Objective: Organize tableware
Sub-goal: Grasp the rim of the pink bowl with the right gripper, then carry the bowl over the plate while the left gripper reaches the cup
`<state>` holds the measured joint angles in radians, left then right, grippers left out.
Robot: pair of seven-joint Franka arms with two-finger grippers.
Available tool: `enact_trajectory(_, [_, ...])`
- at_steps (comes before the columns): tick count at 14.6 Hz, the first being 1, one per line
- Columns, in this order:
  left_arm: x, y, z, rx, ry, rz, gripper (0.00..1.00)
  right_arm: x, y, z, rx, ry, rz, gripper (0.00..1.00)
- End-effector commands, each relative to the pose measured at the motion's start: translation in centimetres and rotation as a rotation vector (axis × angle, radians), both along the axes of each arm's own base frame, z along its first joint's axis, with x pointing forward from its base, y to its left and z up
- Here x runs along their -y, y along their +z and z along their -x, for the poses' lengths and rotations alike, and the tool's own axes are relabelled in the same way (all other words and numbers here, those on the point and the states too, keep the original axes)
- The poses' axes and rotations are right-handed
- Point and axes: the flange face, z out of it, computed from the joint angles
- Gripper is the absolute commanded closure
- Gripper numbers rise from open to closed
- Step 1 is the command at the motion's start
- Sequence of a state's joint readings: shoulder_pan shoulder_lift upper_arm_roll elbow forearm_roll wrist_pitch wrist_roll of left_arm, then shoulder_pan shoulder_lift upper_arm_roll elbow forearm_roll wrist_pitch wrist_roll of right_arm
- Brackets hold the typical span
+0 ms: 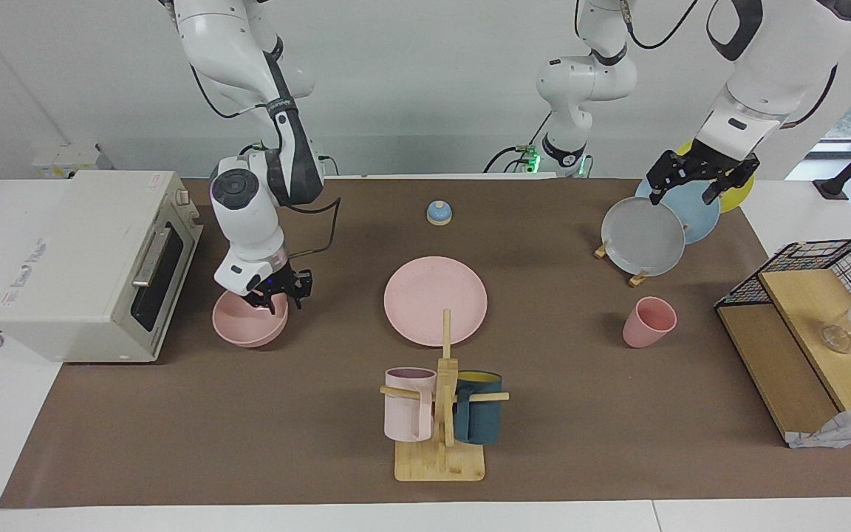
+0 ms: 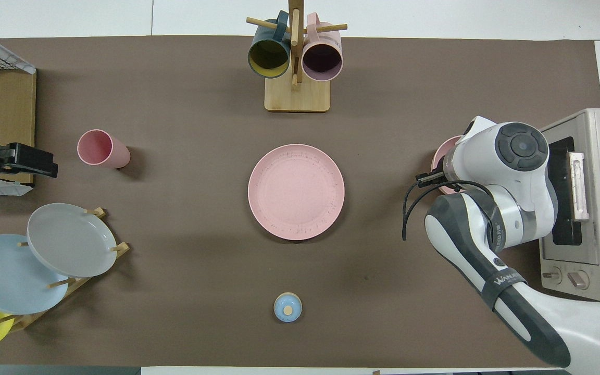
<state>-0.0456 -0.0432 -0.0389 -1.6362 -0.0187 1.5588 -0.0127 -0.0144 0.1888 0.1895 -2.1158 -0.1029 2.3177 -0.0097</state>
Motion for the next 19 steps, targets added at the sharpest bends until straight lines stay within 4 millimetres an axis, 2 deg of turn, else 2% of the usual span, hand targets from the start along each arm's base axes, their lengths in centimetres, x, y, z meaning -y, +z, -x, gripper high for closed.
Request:
enact_trajectory(1, [0.1, 0.3, 0.2, -0.001, 0.005, -0.023, 0.00, -0.7, 0.8, 0.0, -0.019, 0.026, 0.025, 1.00])
enact_trajectory(3, [0.1, 0.4, 0.3, 0.002, 0.002, -0.022, 0.00, -3.4, 3.7, -1.6, -0.040, 0.039, 0.036, 1.00])
enact_trajectory(5, [0.1, 0.3, 0.1, 0.008, 0.010, -0.022, 0.00, -7.8, 7.2, -3.1, -0.061, 0.000, 0.040, 1.00])
enact_trajectory(7, [-0.1, 0.1, -0.3, 0.028, 0.015, -0.018, 0.00, -13.9, 9.9, -3.1, -0.066, -0.057, 0.024, 1.00])
enact_trajectory(8, [-0.4, -0.8, -1.0, 0.038, 0.023, -0.012, 0.00, -17.4, 10.4, -2.6, -0.062, -0.098, 0.023, 1.00])
enact_trajectory(10, [-0.1, -5.4, -4.0, 0.033, 0.029, -0.010, 0.00, -24.1, 9.9, -1.3, -0.039, -0.164, 0.063, 1.00])
enact_trajectory(12, [0.1, -11.4, -7.4, 0.022, 0.030, -0.006, 0.00, -33.1, 9.2, 1.1, 0.000, -0.157, 0.106, 1.00])
enact_trajectory(13, [0.4, -14.0, -8.4, 0.024, 0.027, -0.005, 0.00, -35.9, 8.5, 1.8, 0.009, -0.176, 0.095, 1.00])
enact_trajectory(14, [0.6, -15.7, -8.7, 0.025, 0.031, -0.003, 0.00, -37.0, 7.2, 2.0, 0.013, -0.215, 0.085, 1.00])
enact_trajectory(15, [0.6, -16.9, -8.5, 0.025, 0.047, -0.003, 0.00, -37.4, 7.2, 1.6, 0.038, -0.247, 0.045, 1.00])
enact_trajectory(17, [0.6, -17.6, -8.7, 0.040, 0.057, 0.000, 0.00, -37.8, 6.1, 2.0, 0.048, -0.243, 0.026, 1.00])
enact_trajectory(19, [0.7, -19.1, -9.3, 0.046, 0.057, 0.002, 0.00, -39.8, 4.0, 3.4, 0.063, -0.201, 0.035, 1.00])
